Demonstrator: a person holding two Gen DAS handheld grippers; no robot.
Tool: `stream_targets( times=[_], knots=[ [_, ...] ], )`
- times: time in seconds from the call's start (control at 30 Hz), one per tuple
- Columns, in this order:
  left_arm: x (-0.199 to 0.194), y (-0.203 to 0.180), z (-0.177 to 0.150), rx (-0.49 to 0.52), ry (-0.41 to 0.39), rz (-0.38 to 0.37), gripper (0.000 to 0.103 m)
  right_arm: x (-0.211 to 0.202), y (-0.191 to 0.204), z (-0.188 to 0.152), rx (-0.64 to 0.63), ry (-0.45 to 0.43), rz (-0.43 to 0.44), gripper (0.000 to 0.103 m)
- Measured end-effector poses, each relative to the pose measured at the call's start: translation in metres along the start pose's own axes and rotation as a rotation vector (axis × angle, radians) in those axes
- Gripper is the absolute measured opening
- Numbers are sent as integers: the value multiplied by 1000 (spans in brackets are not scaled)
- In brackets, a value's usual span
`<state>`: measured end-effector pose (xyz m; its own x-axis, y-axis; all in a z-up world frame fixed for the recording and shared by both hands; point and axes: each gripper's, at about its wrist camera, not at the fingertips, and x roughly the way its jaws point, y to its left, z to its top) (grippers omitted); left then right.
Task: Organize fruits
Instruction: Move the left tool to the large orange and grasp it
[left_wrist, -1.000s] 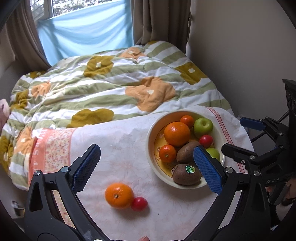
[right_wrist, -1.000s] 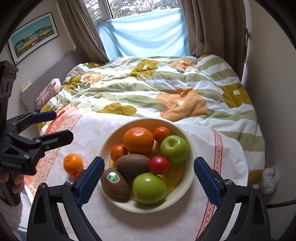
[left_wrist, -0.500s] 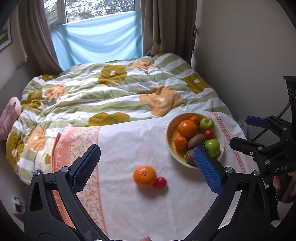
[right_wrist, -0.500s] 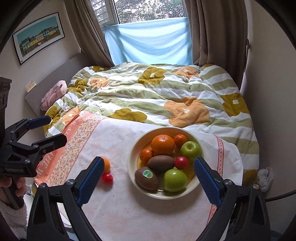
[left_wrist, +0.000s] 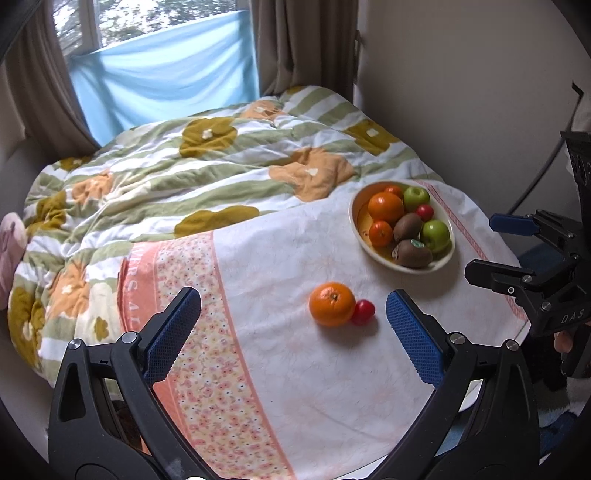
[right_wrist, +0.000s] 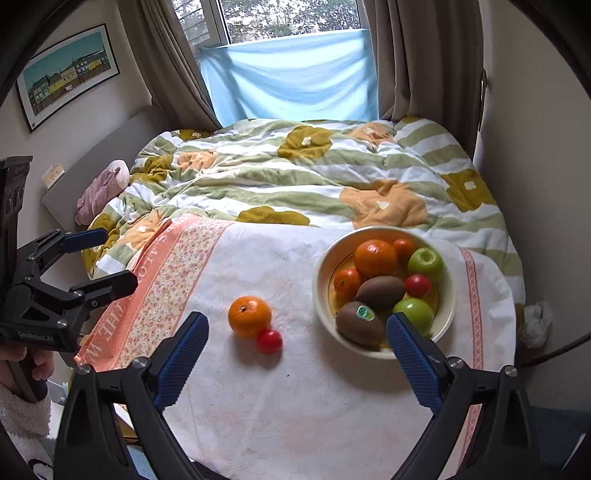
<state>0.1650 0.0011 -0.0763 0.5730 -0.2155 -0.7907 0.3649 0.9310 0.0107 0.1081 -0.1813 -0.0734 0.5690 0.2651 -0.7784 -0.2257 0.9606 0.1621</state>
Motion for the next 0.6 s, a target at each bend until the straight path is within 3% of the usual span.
stream_targets(
  times=[0.3,0.6],
  knots=[
    [53,9,-12,181,86,-102,103,33,16,-19,15,62,-37,97],
    [115,7,-16,299,106,-240,103,74,16,-41,6,107,-77,97]
  ],
)
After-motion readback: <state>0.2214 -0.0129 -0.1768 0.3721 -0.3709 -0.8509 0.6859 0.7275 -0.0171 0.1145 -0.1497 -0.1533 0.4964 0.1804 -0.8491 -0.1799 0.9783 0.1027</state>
